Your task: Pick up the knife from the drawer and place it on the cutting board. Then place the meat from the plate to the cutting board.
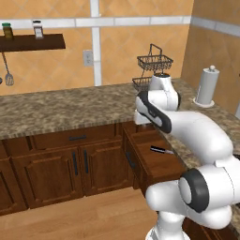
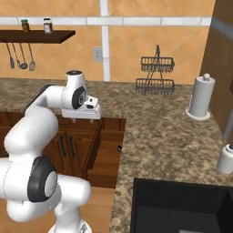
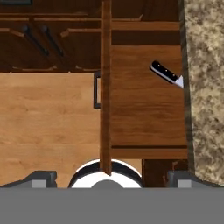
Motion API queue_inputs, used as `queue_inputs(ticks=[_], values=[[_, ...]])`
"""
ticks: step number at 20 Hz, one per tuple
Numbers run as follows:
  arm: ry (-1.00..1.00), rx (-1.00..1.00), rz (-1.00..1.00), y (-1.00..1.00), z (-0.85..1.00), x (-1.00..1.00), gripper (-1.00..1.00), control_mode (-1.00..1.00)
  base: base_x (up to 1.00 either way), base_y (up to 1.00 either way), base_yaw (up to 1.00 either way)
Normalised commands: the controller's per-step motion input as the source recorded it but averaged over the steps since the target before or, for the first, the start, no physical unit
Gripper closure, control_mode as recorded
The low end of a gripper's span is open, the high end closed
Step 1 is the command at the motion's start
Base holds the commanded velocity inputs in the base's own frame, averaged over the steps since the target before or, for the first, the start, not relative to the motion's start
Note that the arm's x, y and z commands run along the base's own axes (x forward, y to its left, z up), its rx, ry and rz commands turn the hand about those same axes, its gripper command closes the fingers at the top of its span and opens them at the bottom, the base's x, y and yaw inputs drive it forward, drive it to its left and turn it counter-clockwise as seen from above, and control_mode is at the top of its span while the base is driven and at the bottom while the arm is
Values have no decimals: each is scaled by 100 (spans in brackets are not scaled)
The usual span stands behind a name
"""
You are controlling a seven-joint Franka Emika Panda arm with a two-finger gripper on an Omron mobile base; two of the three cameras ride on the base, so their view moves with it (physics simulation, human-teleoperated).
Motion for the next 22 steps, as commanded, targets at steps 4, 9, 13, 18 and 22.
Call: queue_inputs(ticks=[4, 9, 13, 18, 22], values=[[23, 0, 0, 16, -100, 71, -100, -100, 0, 0, 0], [13, 0, 0, 11, -100, 44, -100, -100, 0, 0, 0], [2, 0, 0, 0, -100, 6, -100, -100, 0, 0, 0], [3, 0, 0, 0, -93, 6, -100, -100, 0, 0, 0], [0, 0, 0, 4, -57, 12, -100, -100, 0, 0, 0]])
